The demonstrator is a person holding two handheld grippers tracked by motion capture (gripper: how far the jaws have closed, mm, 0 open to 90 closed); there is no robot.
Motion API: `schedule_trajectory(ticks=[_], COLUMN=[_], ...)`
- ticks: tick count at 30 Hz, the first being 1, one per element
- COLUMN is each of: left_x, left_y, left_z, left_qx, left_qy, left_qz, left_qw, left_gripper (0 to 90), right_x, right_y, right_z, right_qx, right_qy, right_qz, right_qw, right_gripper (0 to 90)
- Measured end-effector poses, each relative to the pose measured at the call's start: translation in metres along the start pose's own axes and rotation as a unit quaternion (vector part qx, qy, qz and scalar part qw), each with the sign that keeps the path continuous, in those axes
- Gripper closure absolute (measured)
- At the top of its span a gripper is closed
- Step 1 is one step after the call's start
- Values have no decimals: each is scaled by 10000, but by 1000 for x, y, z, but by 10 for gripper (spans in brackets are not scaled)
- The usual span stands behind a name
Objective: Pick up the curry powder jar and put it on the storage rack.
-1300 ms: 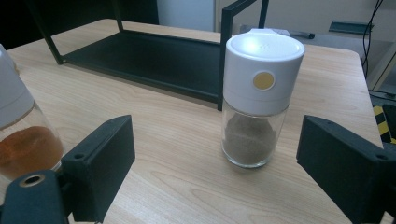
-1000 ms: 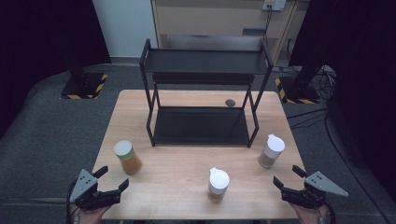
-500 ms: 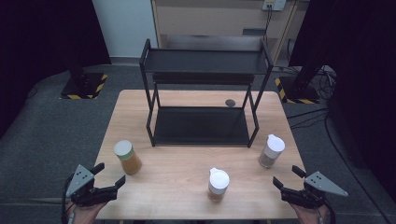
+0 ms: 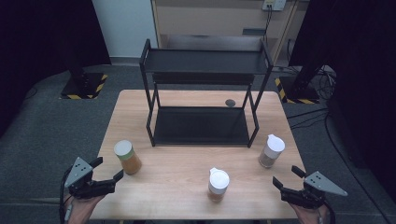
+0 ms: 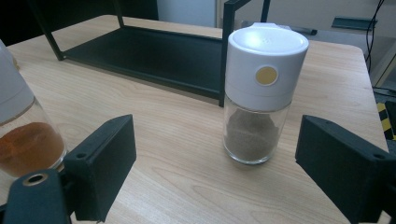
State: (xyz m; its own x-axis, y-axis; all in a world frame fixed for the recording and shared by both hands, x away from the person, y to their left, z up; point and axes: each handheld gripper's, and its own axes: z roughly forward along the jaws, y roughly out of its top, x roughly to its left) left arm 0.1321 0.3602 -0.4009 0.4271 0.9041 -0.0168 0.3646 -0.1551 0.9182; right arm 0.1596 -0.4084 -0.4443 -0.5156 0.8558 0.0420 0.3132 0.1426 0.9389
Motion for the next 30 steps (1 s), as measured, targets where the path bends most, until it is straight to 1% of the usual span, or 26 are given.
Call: schedule_trajectory(ticks=[4,9,13,16,19,21,24,26,30], left_x=[6,11,16,17,21,23,23,24,26], left_y=[5,11,16,20,22,24,28,30,33], left_z=[4,11,17,22,27,30,35,38,45], left_qx=[21,72,97,153,168,178,223,218,261], left_qy=[-62,-123,-174,-172,-221,-234,-225,-257,-272], left_qz=[-26,30,17,82,18,2,83,53,65], left_qw=[10000,9999,9998,9997,9996,9996,9995,9994,9993], left_gripper=[67,68,70,71,72,72,75,76,79], right_x=[-1,-1,-1,-1,-1,-1,-1,-1,-1], right_y=[0,0,0,0,0,0,0,0,0], right_z=[0,0,1,1,1,1,1,1,1], right_qx=[-1,3,9,13,16,13,18,15,21], right_qy=[13,17,23,22,24,27,30,33,41], right_qz=[8,3,10,8,7,6,2,3,1], right_qw=[10000,10000,10000,10000,10000,10000,10000,10000,10000], right_gripper=[130,131,131,132,133,133,133,134,134])
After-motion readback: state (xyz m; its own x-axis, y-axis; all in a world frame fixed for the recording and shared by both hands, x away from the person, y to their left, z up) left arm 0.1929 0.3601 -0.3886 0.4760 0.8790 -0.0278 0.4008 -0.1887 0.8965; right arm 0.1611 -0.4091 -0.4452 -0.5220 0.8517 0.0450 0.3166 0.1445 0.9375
